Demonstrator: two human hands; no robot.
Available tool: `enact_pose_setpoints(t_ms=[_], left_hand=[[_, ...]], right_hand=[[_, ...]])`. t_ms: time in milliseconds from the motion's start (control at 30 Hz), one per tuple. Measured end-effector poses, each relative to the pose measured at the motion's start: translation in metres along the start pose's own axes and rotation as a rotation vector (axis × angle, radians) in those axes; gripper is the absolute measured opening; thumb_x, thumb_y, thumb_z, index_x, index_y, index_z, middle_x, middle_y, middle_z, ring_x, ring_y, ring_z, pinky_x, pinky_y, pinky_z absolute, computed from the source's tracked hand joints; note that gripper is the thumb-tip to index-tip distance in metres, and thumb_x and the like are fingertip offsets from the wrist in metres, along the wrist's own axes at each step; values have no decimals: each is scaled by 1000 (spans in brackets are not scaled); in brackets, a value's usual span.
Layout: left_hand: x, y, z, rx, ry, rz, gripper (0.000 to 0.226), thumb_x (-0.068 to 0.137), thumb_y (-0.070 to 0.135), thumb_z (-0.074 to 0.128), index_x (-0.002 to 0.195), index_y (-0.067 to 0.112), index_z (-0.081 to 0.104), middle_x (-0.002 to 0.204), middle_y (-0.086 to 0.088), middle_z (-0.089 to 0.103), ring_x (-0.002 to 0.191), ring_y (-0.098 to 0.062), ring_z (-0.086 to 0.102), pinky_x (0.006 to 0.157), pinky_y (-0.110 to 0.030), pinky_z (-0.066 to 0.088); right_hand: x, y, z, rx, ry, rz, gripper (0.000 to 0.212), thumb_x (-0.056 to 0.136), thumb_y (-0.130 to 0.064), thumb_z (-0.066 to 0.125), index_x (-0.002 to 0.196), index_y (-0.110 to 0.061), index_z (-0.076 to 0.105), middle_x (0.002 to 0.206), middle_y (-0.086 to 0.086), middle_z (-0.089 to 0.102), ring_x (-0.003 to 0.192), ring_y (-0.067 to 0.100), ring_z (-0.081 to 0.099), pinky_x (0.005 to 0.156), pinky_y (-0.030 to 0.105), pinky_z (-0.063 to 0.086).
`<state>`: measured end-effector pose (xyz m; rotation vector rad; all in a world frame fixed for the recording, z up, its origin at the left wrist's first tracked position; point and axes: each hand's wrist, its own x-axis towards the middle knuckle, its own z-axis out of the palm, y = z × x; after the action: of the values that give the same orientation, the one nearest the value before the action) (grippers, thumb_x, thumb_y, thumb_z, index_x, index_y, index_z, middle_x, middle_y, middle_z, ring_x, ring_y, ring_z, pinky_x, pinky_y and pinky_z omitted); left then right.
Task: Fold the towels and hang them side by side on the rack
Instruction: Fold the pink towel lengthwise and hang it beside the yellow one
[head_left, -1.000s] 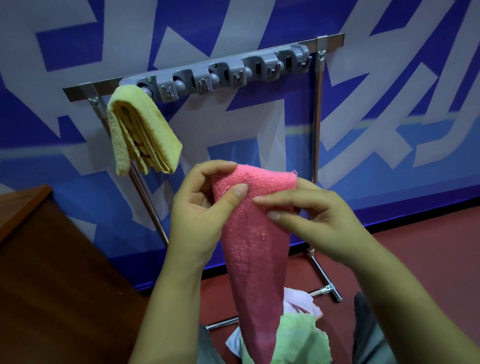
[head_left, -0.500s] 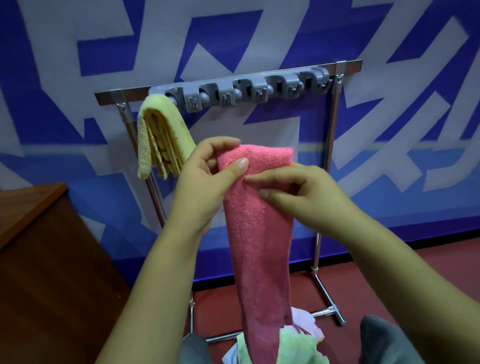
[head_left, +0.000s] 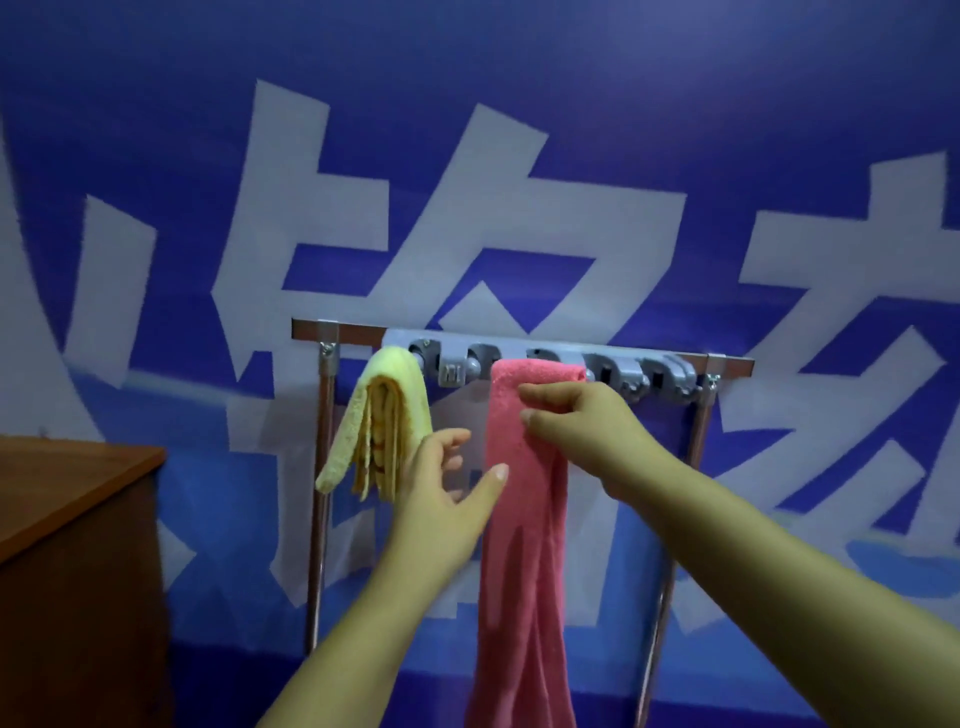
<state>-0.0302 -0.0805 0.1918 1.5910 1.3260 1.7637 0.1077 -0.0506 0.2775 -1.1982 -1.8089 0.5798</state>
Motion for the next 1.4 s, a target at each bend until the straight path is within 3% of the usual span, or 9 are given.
enact_pose_setpoints(t_ms=[133,233,300,433,567,733,1067,1233,1400], left_hand=[[26,2,14,57,-93,-2,67,67,55,72,123,34,44,129,7,49,118,-10,51,99,-35,45],[49,-2,23,116,-76,3,78,58,67,65,126,33,45,121,3,56,109,-13,59,92,-41,51],[64,0,24,158,-33,36,67,60,60,65,119,32,52,110,5,63,100,-11,62,86,-38,54],[88,16,22,140,84,66,44,68,33,74,107,25,55,88,9,62,88,-15,64,79,-31,52],[106,21,18,205,221,45,66,72,28,73,129,11,43,115,-11,57,107,-27,56,92,-40,47],[115,21,10,425,281,91,75,85,12,56,147,9,14,148,-14,27,134,-30,35,106,-37,36],[133,33,-5,742,365,209,61,75,-2,65,129,6,40,118,-18,44,104,-37,52,76,-41,46],[124,34,-6,804,317,205,59,80,2,61,131,10,32,122,-13,37,107,-29,50,79,-34,46],[139,31,-2,905,253,176,54,83,6,61,129,10,32,123,-12,37,111,-28,46,81,-33,45]], right_hand=[[35,-25,2,-18,32,2,39,87,-15,59,126,-21,59,121,1,63,92,12,57,76,23,46],[56,-44,5,-43,32,-22,36,87,-11,55,120,-21,63,106,-1,63,84,16,56,72,27,47],[68,-55,10,-46,18,-32,32,85,-7,54,113,-16,67,88,1,61,71,15,51,67,29,45],[86,-75,20,-27,2,-66,33,82,-2,53,111,-12,68,85,6,59,77,18,53,73,34,49],[102,-96,28,59,-19,-105,35,85,-3,56,116,-15,65,89,1,57,82,16,54,79,35,52],[121,-111,31,177,-39,-155,34,87,-3,55,117,-15,65,97,2,59,90,21,59,84,43,55],[146,-91,14,445,-4,-132,35,87,-5,61,121,-14,62,105,5,60,74,7,55,51,19,48],[144,-82,8,481,-57,-109,36,87,-5,61,122,-14,61,97,-3,58,77,7,54,52,18,47],[145,-79,3,490,-26,-69,38,88,-4,59,124,-14,59,110,4,54,78,8,53,52,19,46]])
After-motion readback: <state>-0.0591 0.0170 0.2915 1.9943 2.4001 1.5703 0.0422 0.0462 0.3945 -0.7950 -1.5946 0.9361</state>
